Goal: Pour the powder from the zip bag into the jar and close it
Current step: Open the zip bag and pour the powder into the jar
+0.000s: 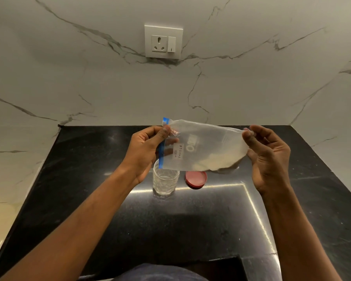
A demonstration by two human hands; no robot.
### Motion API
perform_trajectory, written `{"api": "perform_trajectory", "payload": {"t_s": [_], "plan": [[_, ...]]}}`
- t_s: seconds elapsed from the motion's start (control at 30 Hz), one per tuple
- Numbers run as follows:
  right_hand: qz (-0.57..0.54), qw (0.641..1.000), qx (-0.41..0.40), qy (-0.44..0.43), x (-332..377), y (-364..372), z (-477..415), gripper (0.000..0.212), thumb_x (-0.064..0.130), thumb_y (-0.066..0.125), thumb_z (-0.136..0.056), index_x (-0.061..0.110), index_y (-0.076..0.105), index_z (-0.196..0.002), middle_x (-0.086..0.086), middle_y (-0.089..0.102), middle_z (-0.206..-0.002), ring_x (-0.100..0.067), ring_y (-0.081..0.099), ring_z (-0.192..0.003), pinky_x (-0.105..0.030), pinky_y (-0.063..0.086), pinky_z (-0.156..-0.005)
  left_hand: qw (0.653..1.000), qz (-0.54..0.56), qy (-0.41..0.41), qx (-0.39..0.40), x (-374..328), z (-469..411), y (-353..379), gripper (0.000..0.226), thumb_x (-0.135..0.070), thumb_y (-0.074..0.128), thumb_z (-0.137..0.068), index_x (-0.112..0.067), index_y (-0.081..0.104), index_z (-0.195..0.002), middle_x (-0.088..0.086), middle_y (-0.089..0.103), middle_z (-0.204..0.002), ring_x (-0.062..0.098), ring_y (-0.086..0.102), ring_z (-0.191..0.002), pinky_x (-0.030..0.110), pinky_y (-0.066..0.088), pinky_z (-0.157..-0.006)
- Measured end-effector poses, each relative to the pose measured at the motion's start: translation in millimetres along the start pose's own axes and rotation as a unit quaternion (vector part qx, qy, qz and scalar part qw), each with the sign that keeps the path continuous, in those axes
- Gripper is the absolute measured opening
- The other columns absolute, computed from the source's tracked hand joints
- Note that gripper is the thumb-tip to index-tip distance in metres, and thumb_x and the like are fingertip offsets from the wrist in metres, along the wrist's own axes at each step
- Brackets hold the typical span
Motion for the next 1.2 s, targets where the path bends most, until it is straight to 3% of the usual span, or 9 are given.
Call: {"api": "perform_trajectory", "payload": {"t_s": [0.13,0.33,0.6,0.83,0.93,1.0,1.07,1.13,1.2], "plan": [[0.004,0.999,0.002,-0.032,0,3,-4,0.023,0.012,0.082,-0.083,0.016,0.077,-0.105,-0.001,0.077,-0.094,-0.020,0.070,-0.095,-0.046,0.055,-0.099,1.000,-0.012,-0.017,-0.001,11,1,-5,0.030,-0.035,0.071,-0.089,-0.013,0.078,-0.108,0.009,0.082,-0.109,0.023,0.079,-0.100,0.032,0.065,-0.076],[0.049,0.992,0.009,-0.112,5,12,-3,0.020,0.002,0.083,-0.083,0.007,0.073,-0.100,0.007,0.078,-0.086,-0.010,0.074,-0.086,-0.028,0.060,-0.088,0.999,-0.035,-0.018,-0.021,20,-3,-12,0.023,-0.033,0.070,-0.092,-0.015,0.080,-0.102,0.010,0.082,-0.108,0.024,0.079,-0.100,0.030,0.064,-0.076],[0.121,0.973,0.043,-0.193,11,29,2,0.033,0.003,0.087,-0.078,0.000,0.071,-0.106,0.006,0.078,-0.085,-0.016,0.077,-0.083,-0.028,0.063,-0.082,0.997,-0.063,-0.020,-0.039,25,-8,-26,0.025,-0.033,0.067,-0.094,-0.014,0.078,-0.106,0.007,0.082,-0.106,0.022,0.079,-0.099,0.031,0.065,-0.081],[0.173,0.956,0.067,-0.226,7,36,0,0.029,0.011,0.091,-0.078,0.010,0.074,-0.101,0.005,0.080,-0.090,-0.015,0.079,-0.084,-0.024,0.062,-0.079,0.988,-0.150,-0.002,-0.045,27,-8,-41,0.019,-0.030,0.067,-0.100,-0.016,0.078,-0.105,0.002,0.083,-0.101,0.023,0.078,-0.102,0.030,0.065,-0.082],[0.191,0.949,0.074,-0.241,7,38,0,0.027,0.013,0.091,-0.078,0.019,0.076,-0.099,0.000,0.079,-0.091,-0.018,0.079,-0.085,-0.026,0.062,-0.079,0.945,-0.322,0.004,-0.047,15,-8,-45,0.035,-0.048,0.075,-0.089,-0.022,0.074,-0.112,-0.002,0.079,-0.107,0.015,0.075,-0.102,0.037,0.062,-0.094],[0.197,0.946,0.076,-0.245,8,38,-1,0.026,0.014,0.091,-0.079,0.019,0.076,-0.098,-0.002,0.079,-0.091,-0.020,0.078,-0.085,-0.027,0.063,-0.079,0.905,-0.422,0.001,-0.055,3,-8,-41,0.071,-0.054,0.082,-0.079,-0.021,0.057,-0.136,0.003,0.067,-0.134,0.015,0.066,-0.117,0.034,0.055,-0.100],[0.202,0.944,0.079,-0.248,9,37,-1,0.025,0.013,0.091,-0.079,0.017,0.075,-0.098,-0.004,0.078,-0.090,-0.020,0.078,-0.085,-0.027,0.063,-0.079,0.867,-0.495,0.039,-0.047,-13,-6,-30,0.101,-0.056,0.085,-0.076,-0.023,0.033,-0.155,0.008,0.043,-0.158,0.024,0.048,-0.138,0.045,0.045,-0.111],[0.216,0.941,0.084,-0.248,9,37,0,0.025,0.011,0.089,-0.080,0.013,0.074,-0.099,-0.007,0.078,-0.091,-0.020,0.078,-0.086,-0.029,0.064,-0.080,0.816,-0.564,0.126,0.003,-29,-4,-11,0.101,-0.061,0.080,-0.080,-0.027,0.028,-0.160,0.004,0.032,-0.166,0.028,0.034,-0.149,0.055,0.034,-0.118],[0.223,0.940,0.087,-0.245,8,36,-1,0.025,0.008,0.088,-0.080,0.007,0.073,-0.100,-0.013,0.077,-0.093,-0.023,0.079,-0.087,-0.032,0.064,-0.081,0.777,-0.597,0.179,0.088,-41,-4,12,0.087,-0.063,0.072,-0.087,-0.030,0.035,-0.158,-0.002,0.036,-0.166,0.025,0.033,-0.151,0.056,0.027,-0.119]]}}
Point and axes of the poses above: each hand's wrist, its own z-axis away from the middle knuckle, its own y-axis out of the palm, x = y × z, the point moved 1 cm from there along -z, towards the middle knuckle
